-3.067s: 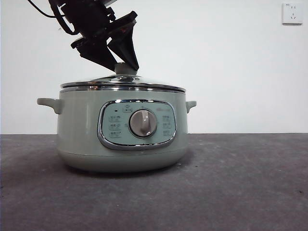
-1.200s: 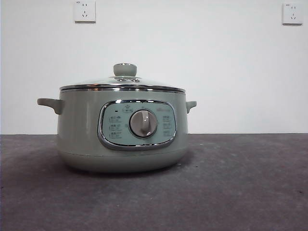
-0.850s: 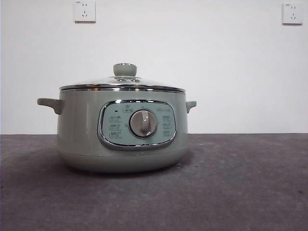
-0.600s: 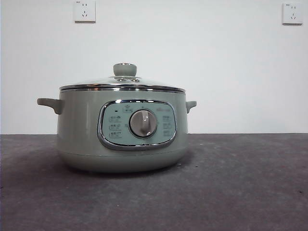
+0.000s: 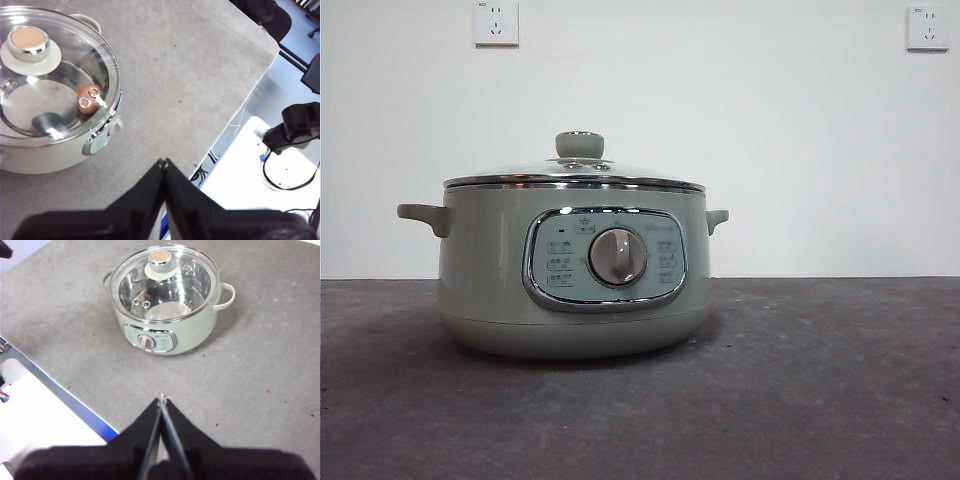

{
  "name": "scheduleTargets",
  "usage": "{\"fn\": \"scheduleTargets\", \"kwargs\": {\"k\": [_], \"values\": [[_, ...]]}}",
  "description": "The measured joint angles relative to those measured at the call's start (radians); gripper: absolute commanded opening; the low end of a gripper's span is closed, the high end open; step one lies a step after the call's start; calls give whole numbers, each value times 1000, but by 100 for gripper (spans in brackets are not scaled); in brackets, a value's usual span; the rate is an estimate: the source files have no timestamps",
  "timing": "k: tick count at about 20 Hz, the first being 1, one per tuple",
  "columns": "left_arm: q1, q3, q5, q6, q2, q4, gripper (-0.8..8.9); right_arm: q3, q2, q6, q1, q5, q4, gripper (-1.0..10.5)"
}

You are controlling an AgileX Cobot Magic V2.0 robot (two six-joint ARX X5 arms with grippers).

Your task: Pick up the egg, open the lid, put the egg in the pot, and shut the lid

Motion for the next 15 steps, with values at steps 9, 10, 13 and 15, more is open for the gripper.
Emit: {"fn": "scheduleTargets", "kwargs": {"k": [9, 10, 13, 15], "values": [[156, -1, -127, 97, -54, 369, -3, 0, 0, 0, 0, 3, 0, 3], [203, -12, -126, 116, -83, 381, -3, 0, 0, 0, 0, 3, 0, 3], [331, -156, -126, 151, -235, 491, -3, 0, 1, 0, 0, 3, 0, 3], [401, -328, -144, 160, -367, 626, -3, 0, 2, 0, 0, 3, 0, 3]]}}
